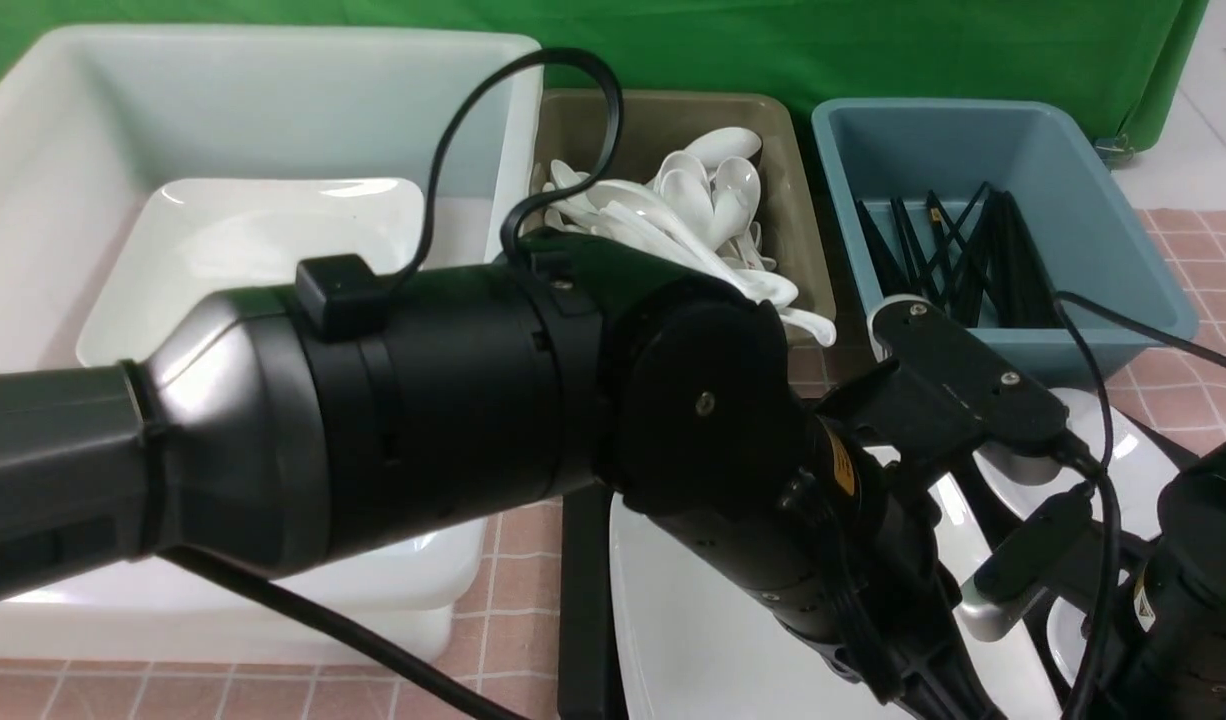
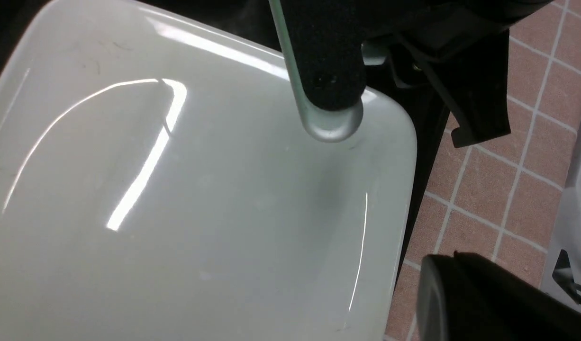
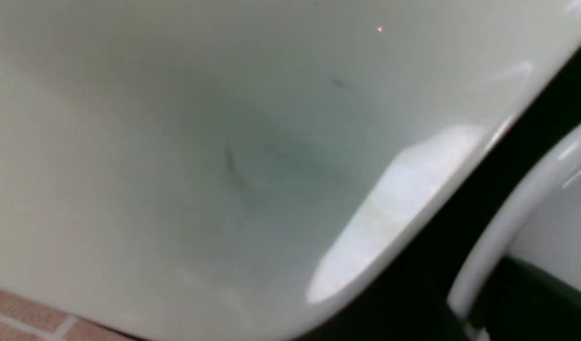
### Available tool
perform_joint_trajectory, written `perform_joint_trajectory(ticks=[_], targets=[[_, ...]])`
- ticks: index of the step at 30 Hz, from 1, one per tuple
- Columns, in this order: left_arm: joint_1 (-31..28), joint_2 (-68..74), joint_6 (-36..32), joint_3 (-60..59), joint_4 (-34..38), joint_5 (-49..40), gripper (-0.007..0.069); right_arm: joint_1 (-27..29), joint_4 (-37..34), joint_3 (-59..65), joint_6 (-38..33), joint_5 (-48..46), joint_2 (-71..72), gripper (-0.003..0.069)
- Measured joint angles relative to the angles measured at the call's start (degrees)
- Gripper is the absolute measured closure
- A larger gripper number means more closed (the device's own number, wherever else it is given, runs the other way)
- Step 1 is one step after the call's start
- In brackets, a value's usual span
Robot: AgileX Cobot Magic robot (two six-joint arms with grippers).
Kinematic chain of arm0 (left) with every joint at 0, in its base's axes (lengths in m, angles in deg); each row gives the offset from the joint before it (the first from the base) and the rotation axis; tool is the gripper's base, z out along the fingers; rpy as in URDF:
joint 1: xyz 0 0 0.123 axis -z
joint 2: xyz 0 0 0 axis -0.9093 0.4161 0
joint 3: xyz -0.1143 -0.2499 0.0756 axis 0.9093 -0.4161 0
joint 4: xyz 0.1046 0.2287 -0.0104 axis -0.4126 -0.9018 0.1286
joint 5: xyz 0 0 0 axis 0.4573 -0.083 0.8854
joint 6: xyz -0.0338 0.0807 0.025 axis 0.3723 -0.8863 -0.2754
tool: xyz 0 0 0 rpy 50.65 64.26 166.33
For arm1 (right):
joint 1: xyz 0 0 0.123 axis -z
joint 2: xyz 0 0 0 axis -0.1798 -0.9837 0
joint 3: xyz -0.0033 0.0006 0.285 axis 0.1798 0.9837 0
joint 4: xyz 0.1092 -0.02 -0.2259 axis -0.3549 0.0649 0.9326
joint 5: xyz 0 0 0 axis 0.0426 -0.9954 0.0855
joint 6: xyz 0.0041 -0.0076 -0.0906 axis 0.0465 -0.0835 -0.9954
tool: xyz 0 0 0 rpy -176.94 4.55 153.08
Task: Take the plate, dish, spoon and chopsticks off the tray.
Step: Use the right arm to grab a small plate from the dinner plate
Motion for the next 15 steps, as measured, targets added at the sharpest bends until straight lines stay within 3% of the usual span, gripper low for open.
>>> perform_joint_trajectory(ticks=[5,10,11,15], targets=[[0.0,0.0,0.0,0.0,0.0,0.06,0.0624,-0.12,-0.3,-2.23,-0.41,-4.76,1.74,0.0442],[-0.74,-0.46,2.71,0.0,-0.49,0.19,0.0624,-0.12,-0.69,-7.61,-0.41,-14.02,6.94,0.0559],[-1.88,-0.98,3.5,0.0,-0.53,0.31,0.0624,-0.12,-1.53,-9.54,-0.41,-16.73,9.31,0.0587],[-7.66,-4.73,4.41,0.07,-0.82,-0.08,0.0624,-0.12,-6.98,-18.03,-0.23,-24.2,16.68,0.0586]])
